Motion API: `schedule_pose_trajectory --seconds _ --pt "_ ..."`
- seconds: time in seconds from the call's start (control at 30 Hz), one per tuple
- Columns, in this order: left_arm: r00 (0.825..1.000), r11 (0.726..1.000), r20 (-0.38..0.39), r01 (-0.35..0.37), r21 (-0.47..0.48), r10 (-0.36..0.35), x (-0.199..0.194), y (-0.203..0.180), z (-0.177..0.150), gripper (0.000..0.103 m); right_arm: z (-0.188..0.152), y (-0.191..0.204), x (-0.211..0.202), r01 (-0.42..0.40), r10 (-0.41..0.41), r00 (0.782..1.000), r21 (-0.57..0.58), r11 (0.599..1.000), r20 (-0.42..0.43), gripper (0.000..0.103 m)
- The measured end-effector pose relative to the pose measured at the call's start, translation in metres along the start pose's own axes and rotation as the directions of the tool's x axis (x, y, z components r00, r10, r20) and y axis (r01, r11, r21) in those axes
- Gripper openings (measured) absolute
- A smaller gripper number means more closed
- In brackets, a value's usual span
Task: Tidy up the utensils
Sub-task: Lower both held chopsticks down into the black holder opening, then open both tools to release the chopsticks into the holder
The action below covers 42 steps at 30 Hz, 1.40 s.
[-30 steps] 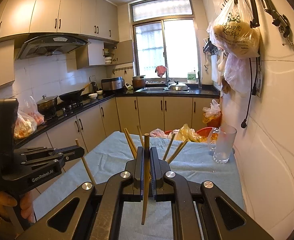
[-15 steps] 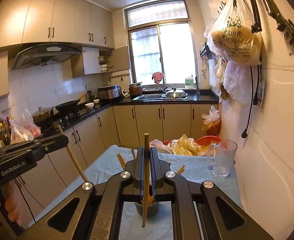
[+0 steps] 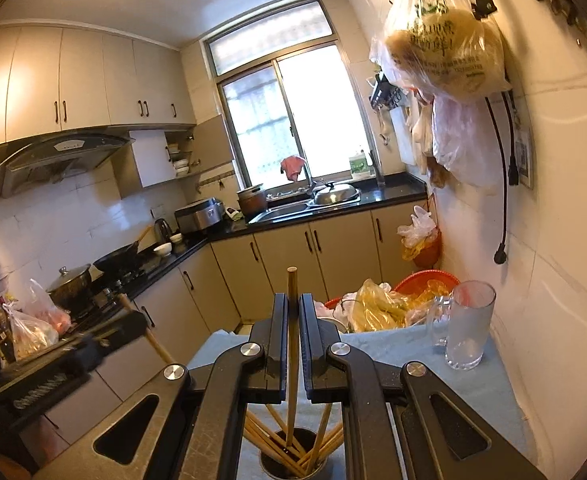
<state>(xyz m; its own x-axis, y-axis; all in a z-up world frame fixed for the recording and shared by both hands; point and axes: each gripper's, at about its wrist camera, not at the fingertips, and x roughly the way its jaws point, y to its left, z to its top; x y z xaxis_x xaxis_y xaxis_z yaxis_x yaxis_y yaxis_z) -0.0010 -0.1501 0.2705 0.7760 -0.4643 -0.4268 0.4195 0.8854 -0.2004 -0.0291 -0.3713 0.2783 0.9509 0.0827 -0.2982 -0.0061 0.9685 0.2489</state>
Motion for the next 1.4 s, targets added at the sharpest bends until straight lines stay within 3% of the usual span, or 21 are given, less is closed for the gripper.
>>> schedule_pose_trajectory --seconds 0.2,0.63,1.4 --pt "0.998 1.000 -0.057 -0.015 -0.021 0.014 0.027 0.009 -0.023 0.005 -0.026 0.000 0.016 0.016 -0.018 0.999 -0.056 0.998 -0.037 0.007" --pt "0.993 0.999 -0.115 -0.012 -0.050 0.006 0.037 0.014 -0.050 0.005 -0.064 0.001 0.036 -0.009 -0.002 0.991 -0.082 0.997 -0.132 0.007" --pt "0.984 0.998 -0.174 -0.034 -0.047 0.026 0.038 0.018 -0.077 0.005 -0.081 -0.005 0.050 -0.007 -0.006 0.977 -0.061 0.998 -0.214 0.007"
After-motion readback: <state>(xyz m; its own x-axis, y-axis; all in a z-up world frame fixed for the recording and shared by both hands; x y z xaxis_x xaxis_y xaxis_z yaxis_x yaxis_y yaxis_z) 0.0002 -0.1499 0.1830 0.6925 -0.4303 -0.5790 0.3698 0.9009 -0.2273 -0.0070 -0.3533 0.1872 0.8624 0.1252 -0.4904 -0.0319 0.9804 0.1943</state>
